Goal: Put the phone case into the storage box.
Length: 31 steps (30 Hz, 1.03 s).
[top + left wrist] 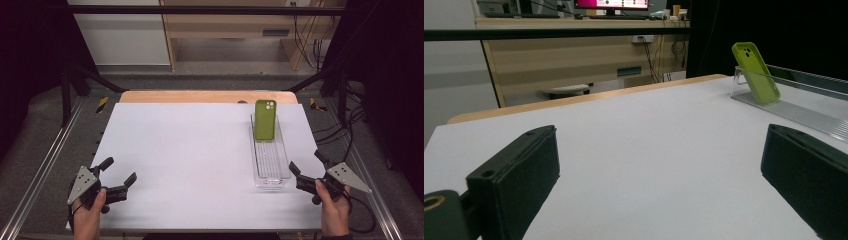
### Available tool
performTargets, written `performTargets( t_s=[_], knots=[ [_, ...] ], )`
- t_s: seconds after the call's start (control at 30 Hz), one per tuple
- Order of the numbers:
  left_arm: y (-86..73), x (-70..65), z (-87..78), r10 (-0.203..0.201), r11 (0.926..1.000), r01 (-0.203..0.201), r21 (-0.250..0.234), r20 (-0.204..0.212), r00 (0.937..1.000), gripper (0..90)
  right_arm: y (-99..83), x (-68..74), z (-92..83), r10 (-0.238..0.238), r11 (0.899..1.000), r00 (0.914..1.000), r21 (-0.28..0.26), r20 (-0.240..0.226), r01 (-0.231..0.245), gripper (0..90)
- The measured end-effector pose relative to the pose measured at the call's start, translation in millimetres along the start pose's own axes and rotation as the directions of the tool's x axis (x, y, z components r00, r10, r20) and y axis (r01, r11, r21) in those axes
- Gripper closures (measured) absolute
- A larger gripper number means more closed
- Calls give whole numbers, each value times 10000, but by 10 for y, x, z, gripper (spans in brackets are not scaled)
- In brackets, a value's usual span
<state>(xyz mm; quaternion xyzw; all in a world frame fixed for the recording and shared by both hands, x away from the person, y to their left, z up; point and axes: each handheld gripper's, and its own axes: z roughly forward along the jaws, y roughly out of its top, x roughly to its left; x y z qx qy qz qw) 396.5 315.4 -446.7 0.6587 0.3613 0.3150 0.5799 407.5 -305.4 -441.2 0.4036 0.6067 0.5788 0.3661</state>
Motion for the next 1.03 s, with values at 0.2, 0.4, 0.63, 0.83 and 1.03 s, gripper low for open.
performTargets(
  t_s=[0.2, 0.4, 0.63, 0.83, 1.03],
  knots=[
    [2, 1, 0, 15, 10000, -15, -9, 9, 10000, 18, -32, 52, 4, -58, 10000, 9999, -67, -130, 57, 23],
    [3, -3, 1, 20, 10000, -20, -29, 12, 10000, 18, -55, 114, 23, -158, 9996, 9995, -219, -287, 151, 22],
    [5, -16, 15, 108, 9999, -107, -54, 66, 9999, 18, -119, 221, 101, -212, 9996, 9980, -184, -588, 202, 22],
    [10, -36, 24, 173, 9998, -172, -107, 105, 9998, 18, -152, 327, 188, -351, 9994, 9956, -66, -864, 347, 21],
    [12, -61, 43, 299, 9995, -298, -61, 186, 9994, 18, -191, 343, 189, -361, 9993, 9948, 90, -952, 371, 22]
  ],
)
